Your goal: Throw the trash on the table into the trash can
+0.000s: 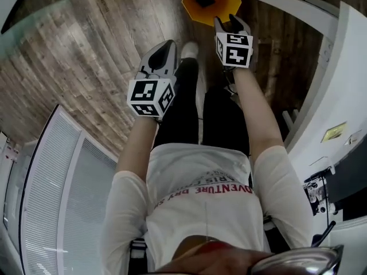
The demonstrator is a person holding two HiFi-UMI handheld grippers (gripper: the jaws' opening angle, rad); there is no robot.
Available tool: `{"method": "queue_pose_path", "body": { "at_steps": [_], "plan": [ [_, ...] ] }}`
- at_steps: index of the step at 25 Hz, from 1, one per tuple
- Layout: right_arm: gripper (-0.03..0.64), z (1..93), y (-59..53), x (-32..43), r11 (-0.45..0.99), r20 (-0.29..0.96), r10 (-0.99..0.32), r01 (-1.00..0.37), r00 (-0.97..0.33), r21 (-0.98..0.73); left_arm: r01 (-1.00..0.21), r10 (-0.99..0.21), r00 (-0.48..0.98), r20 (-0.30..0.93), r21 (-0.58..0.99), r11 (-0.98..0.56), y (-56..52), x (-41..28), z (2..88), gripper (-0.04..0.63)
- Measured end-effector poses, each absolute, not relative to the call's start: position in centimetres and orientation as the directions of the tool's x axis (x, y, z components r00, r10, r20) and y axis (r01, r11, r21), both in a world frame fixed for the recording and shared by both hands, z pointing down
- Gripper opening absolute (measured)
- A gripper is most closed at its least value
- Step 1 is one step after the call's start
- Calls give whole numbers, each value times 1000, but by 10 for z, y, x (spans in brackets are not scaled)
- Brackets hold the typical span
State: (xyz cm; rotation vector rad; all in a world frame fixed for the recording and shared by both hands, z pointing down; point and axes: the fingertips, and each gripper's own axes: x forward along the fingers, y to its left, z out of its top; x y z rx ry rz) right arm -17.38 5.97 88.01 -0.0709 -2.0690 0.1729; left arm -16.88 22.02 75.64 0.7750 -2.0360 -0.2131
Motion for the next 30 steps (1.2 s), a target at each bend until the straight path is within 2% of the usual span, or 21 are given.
{"method": "queue_pose_path", "body": {
  "at_steps": [4, 9, 16, 23, 27, 30],
  "plan": [
    [52, 776, 65, -166, 991, 833, 119, 12, -541, -134, -472, -609, -383, 694, 419, 775, 213, -158, 676, 23],
    [31, 641, 50, -203, 978, 667, 78, -72, -741, -195, -695, -683, -426, 593, 269, 667, 175, -199, 581, 23],
    [26, 470, -8, -134, 959, 512, -82, -207, -855, -193, -851, -827, -331, 454, 235, 470, 92, -165, 436, 23],
    [26, 363, -91, -1, 907, 435, -303, -397, -848, -143, -929, -931, -127, 341, 288, 232, -4, -68, 347, 23],
    [26, 332, -138, 101, 845, 409, -434, -520, -802, -123, -956, -961, -4, 276, 282, 85, -63, 12, 310, 23],
    [26, 309, -174, 185, 766, 364, -570, -636, -737, -88, -965, -967, 140, 212, 249, -85, -112, 78, 281, 23]
  ]
}}
